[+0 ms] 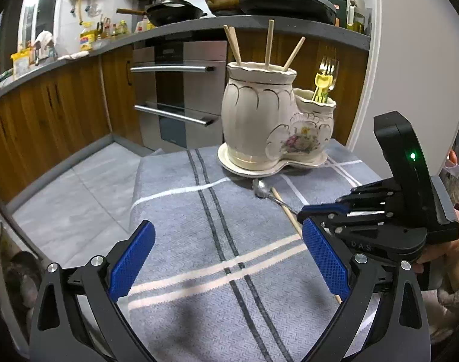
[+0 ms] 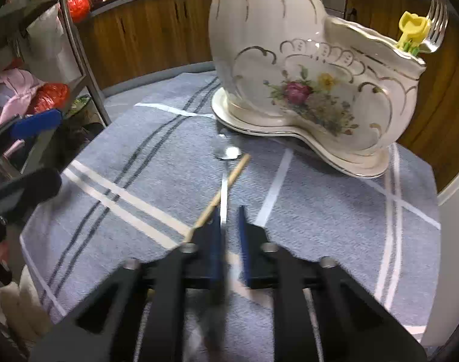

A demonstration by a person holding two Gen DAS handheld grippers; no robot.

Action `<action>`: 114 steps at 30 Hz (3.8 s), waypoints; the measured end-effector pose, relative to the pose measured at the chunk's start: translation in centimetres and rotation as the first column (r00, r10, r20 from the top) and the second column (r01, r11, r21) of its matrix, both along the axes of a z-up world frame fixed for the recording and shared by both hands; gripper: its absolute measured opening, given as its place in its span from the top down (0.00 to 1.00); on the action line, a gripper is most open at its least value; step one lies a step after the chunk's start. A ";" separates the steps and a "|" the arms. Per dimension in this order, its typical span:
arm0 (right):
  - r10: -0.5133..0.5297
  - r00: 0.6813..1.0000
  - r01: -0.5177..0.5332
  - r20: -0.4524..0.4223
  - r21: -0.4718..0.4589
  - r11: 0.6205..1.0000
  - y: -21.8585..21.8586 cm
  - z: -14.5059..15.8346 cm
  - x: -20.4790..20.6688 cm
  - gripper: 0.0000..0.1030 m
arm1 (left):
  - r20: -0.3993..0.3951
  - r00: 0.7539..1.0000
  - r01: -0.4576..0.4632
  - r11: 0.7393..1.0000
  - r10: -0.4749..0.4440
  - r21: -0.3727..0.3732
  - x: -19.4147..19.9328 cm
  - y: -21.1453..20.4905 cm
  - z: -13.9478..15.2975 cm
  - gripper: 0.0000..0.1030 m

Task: Organize utensils
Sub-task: 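Open both tools and withdraw them back over the table, then grasp the last wooden chopstick with the left tool while the right tool grasps the silver flower spoon, then lift the chopstick over the tall cup while the right tool lifts the silver spoon over the short cup, then insert the chopstick into the tall cup while the right tool drops the silver spoon into the short cup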

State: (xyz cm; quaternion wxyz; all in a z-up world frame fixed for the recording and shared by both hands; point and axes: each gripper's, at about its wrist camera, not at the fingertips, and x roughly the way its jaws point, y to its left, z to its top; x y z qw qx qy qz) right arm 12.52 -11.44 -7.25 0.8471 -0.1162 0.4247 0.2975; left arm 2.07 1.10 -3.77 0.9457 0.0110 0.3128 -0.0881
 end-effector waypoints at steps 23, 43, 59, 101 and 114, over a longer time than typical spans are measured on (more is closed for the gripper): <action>-0.116 0.993 0.117 -0.020 0.056 0.992 -9.1 0.2 -4.6 0.97 | -0.278 0.954 0.125 0.991 -0.107 0.047 3.8 -8.1 -4.1 0.45; -0.041 0.998 0.039 -0.043 -0.047 0.998 -6.2 0.0 -1.6 0.85 | -0.364 0.911 0.268 0.950 -0.196 0.159 4.2 -7.9 -4.0 0.92; -0.091 0.993 0.077 0.081 0.161 0.984 -9.1 3.8 -3.4 0.97 | -0.254 0.943 0.242 0.968 -0.217 0.072 3.3 -5.6 -2.2 0.95; -0.569 0.635 0.192 0.523 0.606 0.772 -7.4 13.1 8.4 0.97 | 0.507 0.858 0.102 0.942 0.079 -0.319 15.3 -1.3 11.0 0.95; -0.518 0.703 0.189 0.488 0.573 0.798 -7.0 10.9 9.2 0.97 | 0.491 0.870 0.123 0.952 0.031 -0.279 16.0 -2.0 9.9 0.95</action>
